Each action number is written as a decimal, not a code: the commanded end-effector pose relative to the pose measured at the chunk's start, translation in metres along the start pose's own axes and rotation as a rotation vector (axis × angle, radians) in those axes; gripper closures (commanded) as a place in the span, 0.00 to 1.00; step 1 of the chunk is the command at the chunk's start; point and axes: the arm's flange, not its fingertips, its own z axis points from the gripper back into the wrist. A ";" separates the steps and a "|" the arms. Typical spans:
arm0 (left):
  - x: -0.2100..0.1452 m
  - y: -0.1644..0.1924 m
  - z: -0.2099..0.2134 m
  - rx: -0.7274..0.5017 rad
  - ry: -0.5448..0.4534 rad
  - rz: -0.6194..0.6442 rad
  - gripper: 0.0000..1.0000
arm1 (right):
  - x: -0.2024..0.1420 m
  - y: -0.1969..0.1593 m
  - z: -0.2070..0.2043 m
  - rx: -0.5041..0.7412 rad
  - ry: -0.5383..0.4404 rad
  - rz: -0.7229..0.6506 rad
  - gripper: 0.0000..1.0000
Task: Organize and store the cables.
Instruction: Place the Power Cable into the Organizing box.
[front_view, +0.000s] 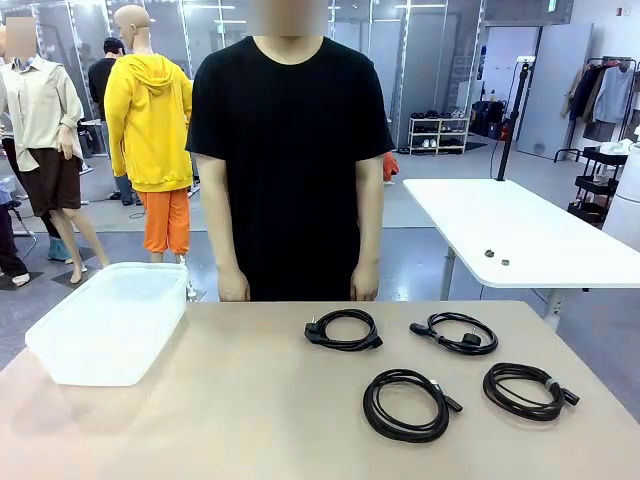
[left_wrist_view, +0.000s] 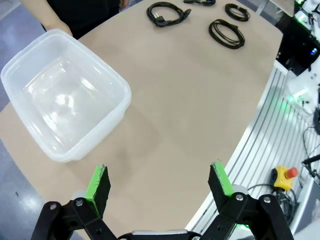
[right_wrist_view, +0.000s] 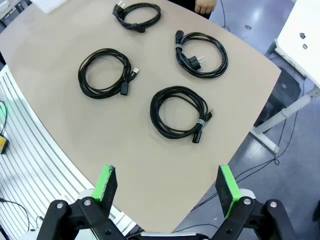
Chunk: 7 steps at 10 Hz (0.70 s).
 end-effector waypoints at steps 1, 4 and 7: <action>-0.038 -0.047 -0.030 -0.009 -0.006 -0.009 0.00 | -0.037 0.047 -0.034 0.014 -0.025 0.025 0.00; -0.004 0.000 0.004 0.004 0.004 0.011 0.00 | 0.000 0.000 0.001 0.002 -0.005 0.000 0.00; -0.004 0.000 0.004 0.004 0.004 0.011 0.00 | 0.000 0.000 0.001 0.002 -0.005 0.000 0.00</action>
